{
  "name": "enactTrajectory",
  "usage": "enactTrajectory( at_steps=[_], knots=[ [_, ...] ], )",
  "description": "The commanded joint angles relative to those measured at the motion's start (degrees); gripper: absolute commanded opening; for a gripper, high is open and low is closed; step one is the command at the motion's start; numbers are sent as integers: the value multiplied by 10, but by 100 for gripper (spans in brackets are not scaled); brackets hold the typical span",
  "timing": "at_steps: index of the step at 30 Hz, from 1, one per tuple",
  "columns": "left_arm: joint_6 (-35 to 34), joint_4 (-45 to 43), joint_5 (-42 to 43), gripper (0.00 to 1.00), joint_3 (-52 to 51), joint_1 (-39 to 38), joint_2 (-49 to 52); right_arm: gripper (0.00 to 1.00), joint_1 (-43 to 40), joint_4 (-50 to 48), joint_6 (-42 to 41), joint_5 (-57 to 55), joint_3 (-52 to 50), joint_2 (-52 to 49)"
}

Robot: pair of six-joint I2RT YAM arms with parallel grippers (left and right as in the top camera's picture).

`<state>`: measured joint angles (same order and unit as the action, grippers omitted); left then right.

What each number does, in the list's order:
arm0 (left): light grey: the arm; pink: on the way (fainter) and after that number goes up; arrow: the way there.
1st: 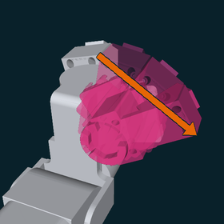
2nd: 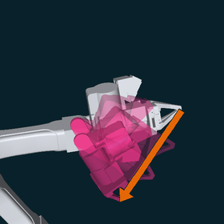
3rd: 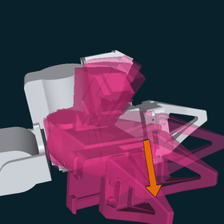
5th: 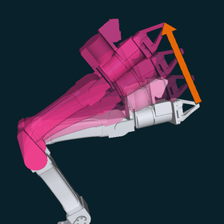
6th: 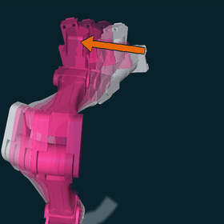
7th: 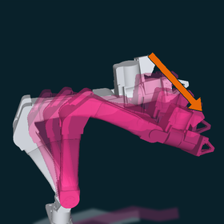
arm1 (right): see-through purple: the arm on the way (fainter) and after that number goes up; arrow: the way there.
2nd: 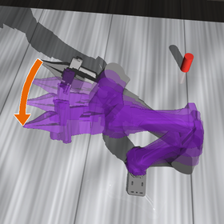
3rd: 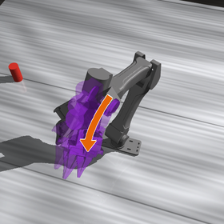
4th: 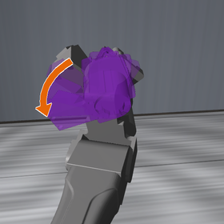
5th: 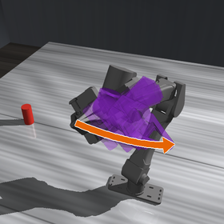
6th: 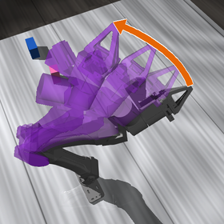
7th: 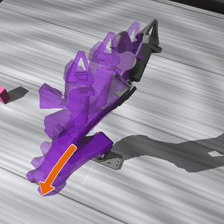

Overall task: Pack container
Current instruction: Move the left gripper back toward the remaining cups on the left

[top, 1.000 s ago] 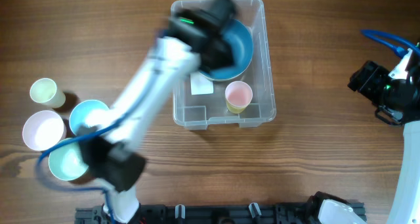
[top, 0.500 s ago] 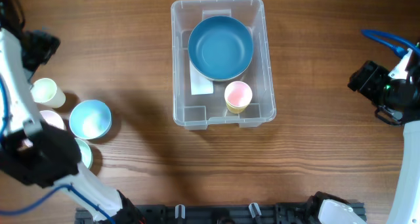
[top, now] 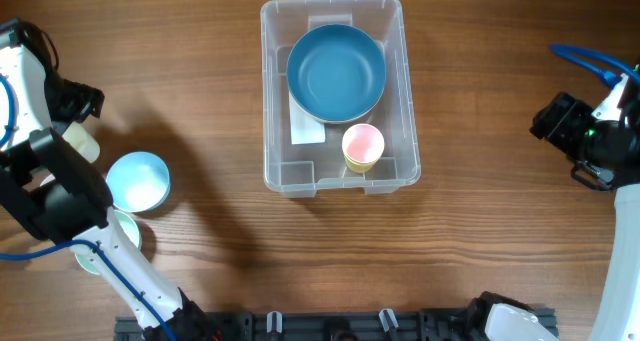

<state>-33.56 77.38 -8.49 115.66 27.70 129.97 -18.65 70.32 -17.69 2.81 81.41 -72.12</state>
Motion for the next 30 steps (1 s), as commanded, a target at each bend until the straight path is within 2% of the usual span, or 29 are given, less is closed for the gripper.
enactTrajectory(
  at_steps=[1, 4, 6, 8, 14, 16, 23, 30],
  knots=[
    [4, -10, 3, 72, -2, 0, 7, 89, -3, 1, 10, 7, -2, -3],
    [4, -15, 2, 60, -2, 0, 7, 89, -3, 1, 10, 7, -2, -3],
    [4, -18, 3, 42, -2, 0, 7, 89, -3, 1, 10, 7, -2, -3],
    [4, -23, 3, 30, -2, 0, 7, 89, -3, 1, 11, 7, -2, -3],
    [4, -33, 2, 27, -2, 0, 7, 89, -3, 3, 12, 7, -2, -3],
    [4, -37, 2, 20, -2, 0, 7, 89, -3, 3, 12, 7, -2, -3],
    [4, -39, 3, 4, -3, 0, 7, 89, -3, 3, 12, 7, -2, -3],
    [34, -30, 2, 4, 4, -9, -18, 89, -3, 4, 12, 7, -2, -3]
  ],
)
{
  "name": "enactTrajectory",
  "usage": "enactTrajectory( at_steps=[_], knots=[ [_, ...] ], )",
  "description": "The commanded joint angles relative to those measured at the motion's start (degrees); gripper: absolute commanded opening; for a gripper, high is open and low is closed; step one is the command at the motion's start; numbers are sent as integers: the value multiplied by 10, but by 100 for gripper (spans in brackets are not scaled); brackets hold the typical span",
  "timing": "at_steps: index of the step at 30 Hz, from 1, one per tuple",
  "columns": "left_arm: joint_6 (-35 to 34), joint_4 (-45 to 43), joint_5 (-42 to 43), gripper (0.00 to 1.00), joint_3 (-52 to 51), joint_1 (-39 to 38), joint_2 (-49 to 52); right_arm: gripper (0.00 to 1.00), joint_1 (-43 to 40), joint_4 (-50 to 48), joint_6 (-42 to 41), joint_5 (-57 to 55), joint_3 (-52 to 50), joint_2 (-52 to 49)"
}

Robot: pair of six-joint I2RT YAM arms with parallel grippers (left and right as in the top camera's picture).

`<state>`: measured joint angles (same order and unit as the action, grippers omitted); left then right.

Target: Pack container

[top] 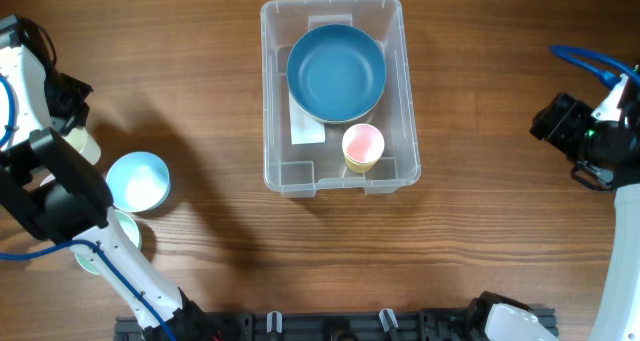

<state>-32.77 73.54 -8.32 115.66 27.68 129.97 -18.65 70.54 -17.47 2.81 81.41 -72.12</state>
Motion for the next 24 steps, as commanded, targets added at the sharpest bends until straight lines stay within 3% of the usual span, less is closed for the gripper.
enactTrajectory(
  at_steps=[1, 7, 10, 13, 18, 24],
  knots=[
    [26, 14, 1, 4, 9, -13, -33, 89, -3, 2, 10, 7, -2, -3],
    [56, 49, 29, 4, 63, -95, -178, 89, -3, 2, 9, 7, -2, -3],
    [56, 63, 45, 4, 78, -177, -249, 89, -3, 2, 9, 7, -2, -3],
    [54, 80, 50, 4, 78, -307, -303, 89, -3, 3, 9, 16, -2, -3],
    [4, 87, 68, 4, 78, -538, -303, 89, -3, 8, 9, 18, -2, -3],
    [-11, 49, 68, 4, 78, -697, -243, 89, -3, 11, 10, 21, -2, -3]
  ],
)
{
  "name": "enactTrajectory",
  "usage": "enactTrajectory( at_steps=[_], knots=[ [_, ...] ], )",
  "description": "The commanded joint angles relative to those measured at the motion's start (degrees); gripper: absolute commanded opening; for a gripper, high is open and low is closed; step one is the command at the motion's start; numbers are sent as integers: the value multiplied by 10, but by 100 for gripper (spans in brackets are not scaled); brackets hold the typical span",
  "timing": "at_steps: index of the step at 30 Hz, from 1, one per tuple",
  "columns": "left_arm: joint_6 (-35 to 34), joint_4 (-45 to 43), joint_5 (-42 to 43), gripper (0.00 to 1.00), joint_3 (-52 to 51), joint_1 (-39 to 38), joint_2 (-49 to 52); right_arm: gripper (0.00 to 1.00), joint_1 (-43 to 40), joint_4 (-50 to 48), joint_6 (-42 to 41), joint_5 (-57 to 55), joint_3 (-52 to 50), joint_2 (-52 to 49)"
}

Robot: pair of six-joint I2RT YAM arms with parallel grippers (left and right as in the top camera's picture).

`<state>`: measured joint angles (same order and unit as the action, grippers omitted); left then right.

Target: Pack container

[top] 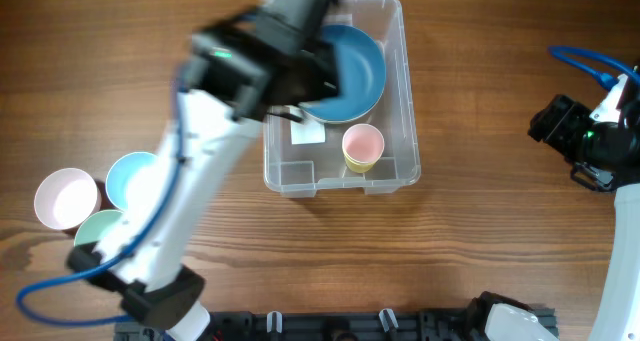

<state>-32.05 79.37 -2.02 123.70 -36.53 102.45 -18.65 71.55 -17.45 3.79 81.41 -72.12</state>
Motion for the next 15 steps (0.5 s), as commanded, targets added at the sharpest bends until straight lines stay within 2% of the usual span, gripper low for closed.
enactTrajectory(
  at_steps=[1, 6, 14, 15],
  knots=[
    [-19, -11, 5, 4, -3, -66, 45, 89, -3, 1, 9, 14, -2, -3],
    [-18, -10, 37, 4, -3, -90, 119, 89, -3, 1, 10, 14, -2, -3],
    [-14, -5, 44, 4, -3, -91, 168, 89, -3, 1, 10, 14, -2, -3],
    [-11, -5, 44, 25, -3, -91, 168, 89, -3, 1, 10, 14, -2, -3]
  ],
)
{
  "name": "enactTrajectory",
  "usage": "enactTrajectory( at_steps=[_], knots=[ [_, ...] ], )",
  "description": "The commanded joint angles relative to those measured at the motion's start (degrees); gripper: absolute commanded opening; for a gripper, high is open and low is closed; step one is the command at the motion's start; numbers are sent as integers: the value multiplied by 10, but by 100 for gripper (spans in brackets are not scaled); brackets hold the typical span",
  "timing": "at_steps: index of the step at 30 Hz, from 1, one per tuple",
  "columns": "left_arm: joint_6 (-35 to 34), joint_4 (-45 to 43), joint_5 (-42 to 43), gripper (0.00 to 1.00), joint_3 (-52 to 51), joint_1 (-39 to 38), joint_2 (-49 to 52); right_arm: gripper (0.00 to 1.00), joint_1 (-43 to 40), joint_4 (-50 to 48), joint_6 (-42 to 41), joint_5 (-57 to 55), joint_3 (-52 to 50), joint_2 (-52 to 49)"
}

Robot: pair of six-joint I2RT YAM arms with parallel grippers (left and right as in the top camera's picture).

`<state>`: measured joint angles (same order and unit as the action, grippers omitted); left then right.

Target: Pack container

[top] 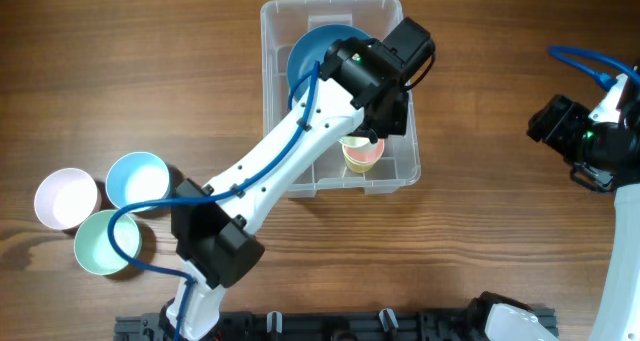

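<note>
A clear plastic container point(272, 101) stands at the table's middle back. Inside it lie a blue bowl point(312, 53) and a pink cup nested in a yellow one point(360, 153). My left arm reaches across the container. Its gripper point(386, 99) hangs over the right half, just above the nested cups, and its fingers are hidden by the dark wrist. Three loose cups stand at the left: pink point(66, 198), light blue point(135, 179) and green point(105, 243). My right gripper point(556, 119) is at the far right, its jaws too dark to read.
The left arm's long white link crosses the container's front left corner and the table in front of it. A blue cable point(585, 56) trails from the right arm. A black rail point(330, 326) runs along the front edge.
My left gripper has moved from the container's back left corner to over its right half, above the nested cups. The three loose cups and the right arm have not moved.
At the two oldest moments my left arm stood at the far left edge over the loose cups, a pale cup-like shape beside its gripper. Then it was above the container's back left, all three cups showing. Now it is over the container's right side.
</note>
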<state>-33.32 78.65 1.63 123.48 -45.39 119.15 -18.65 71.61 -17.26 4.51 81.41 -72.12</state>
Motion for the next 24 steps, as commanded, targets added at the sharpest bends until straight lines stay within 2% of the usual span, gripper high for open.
enactTrajectory(
  at_steps=[1, 2, 3, 4, 6, 10, 14, 17, 20, 24],
  knots=[
    [5, 3, 7, 58, 0, -2, 1, 89, -3, 0, 8, 7, -2, -3],
    [12, 3, 7, 83, 0, -2, 1, 89, -3, 0, 7, 7, -2, -3],
    [14, 5, 7, 93, 0, -1, -2, 89, -3, 0, 8, 7, -2, -3],
    [14, 9, 7, 99, 0, 3, -8, 89, -3, 0, 8, 7, -2, -3],
    [14, 14, -2, 100, 0, 21, -30, 89, -3, 0, 8, 7, -2, -3],
    [14, 58, -48, 100, 0, 123, -122, 89, -3, 0, 8, 7, -2, -3],
    [-9, 132, -77, 100, 0, 307, -200, 89, -3, -1, 8, 7, -2, -3],
    [-8, 163, -77, 100, -18, 443, -210, 89, -3, -1, 8, 7, -2, -3],
    [-7, 126, -77, 100, -108, 531, -210, 89, -3, 0, 8, 7, -2, -3],
    [1, 15, -59, 100, -264, 565, -209, 89, -3, 0, 8, 7, -2, -3]
  ],
)
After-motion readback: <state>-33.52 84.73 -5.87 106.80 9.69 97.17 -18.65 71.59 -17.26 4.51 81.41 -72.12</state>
